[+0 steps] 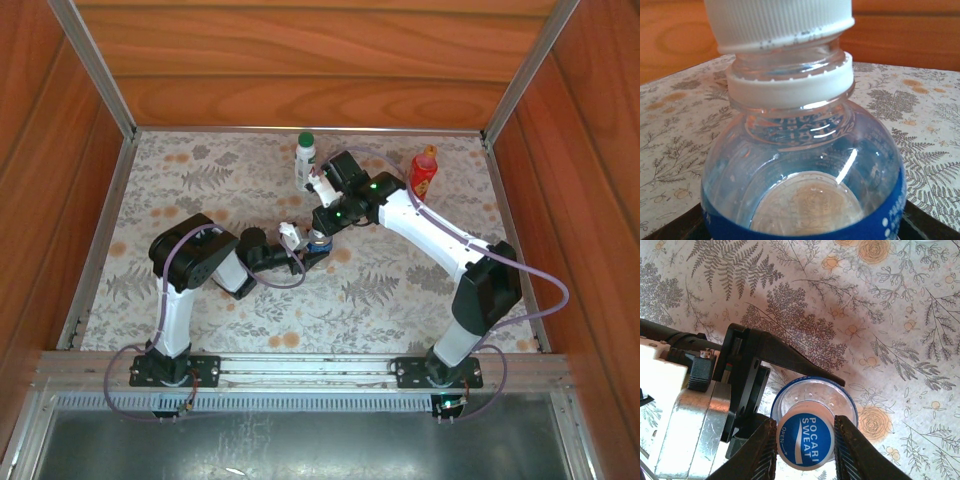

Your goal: Screw on the bottle caps

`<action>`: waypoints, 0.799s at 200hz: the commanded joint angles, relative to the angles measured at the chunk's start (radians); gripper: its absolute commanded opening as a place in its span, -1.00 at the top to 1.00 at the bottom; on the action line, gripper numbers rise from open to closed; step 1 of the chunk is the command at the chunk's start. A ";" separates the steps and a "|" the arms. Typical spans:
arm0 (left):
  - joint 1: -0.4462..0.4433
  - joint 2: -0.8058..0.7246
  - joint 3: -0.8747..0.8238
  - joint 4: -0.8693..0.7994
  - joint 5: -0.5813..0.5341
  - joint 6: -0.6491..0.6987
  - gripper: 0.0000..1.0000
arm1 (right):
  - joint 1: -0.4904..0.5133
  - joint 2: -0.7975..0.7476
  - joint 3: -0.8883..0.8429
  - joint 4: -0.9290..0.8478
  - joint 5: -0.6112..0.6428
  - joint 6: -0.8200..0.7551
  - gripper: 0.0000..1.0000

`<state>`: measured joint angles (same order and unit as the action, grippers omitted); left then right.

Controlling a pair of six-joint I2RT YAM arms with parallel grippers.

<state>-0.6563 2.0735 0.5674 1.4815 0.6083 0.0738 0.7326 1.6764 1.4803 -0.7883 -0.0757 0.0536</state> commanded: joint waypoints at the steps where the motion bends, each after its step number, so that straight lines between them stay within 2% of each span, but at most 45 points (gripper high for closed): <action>1: -0.003 0.034 -0.017 -0.064 0.024 0.022 -0.23 | 0.004 0.021 -0.012 -0.031 -0.021 -0.006 0.33; 16: -0.004 0.035 -0.016 -0.064 0.025 0.022 -0.23 | 0.004 0.000 -0.016 -0.016 -0.011 0.000 0.30; 68: -0.004 0.035 -0.015 -0.064 0.024 0.023 -0.23 | 0.002 -0.077 -0.030 0.029 0.036 0.016 -0.07; 90: -0.003 0.034 -0.015 -0.064 0.025 0.022 -0.23 | 0.001 -0.090 -0.044 0.045 0.052 0.034 -0.11; 102: -0.003 0.036 -0.017 -0.063 0.026 0.022 -0.23 | -0.005 -0.097 -0.055 0.053 0.059 0.055 -0.08; 125: -0.003 0.033 -0.017 -0.063 0.027 0.023 -0.23 | -0.035 -0.103 -0.077 0.072 0.004 0.092 0.18; 160: -0.004 0.032 -0.018 -0.064 0.028 0.021 -0.23 | -0.062 -0.081 -0.088 0.090 -0.116 0.111 0.28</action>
<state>-0.6567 2.0739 0.5674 1.4818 0.6090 0.0761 0.6880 1.5848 1.4021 -0.7177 -0.0914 0.1303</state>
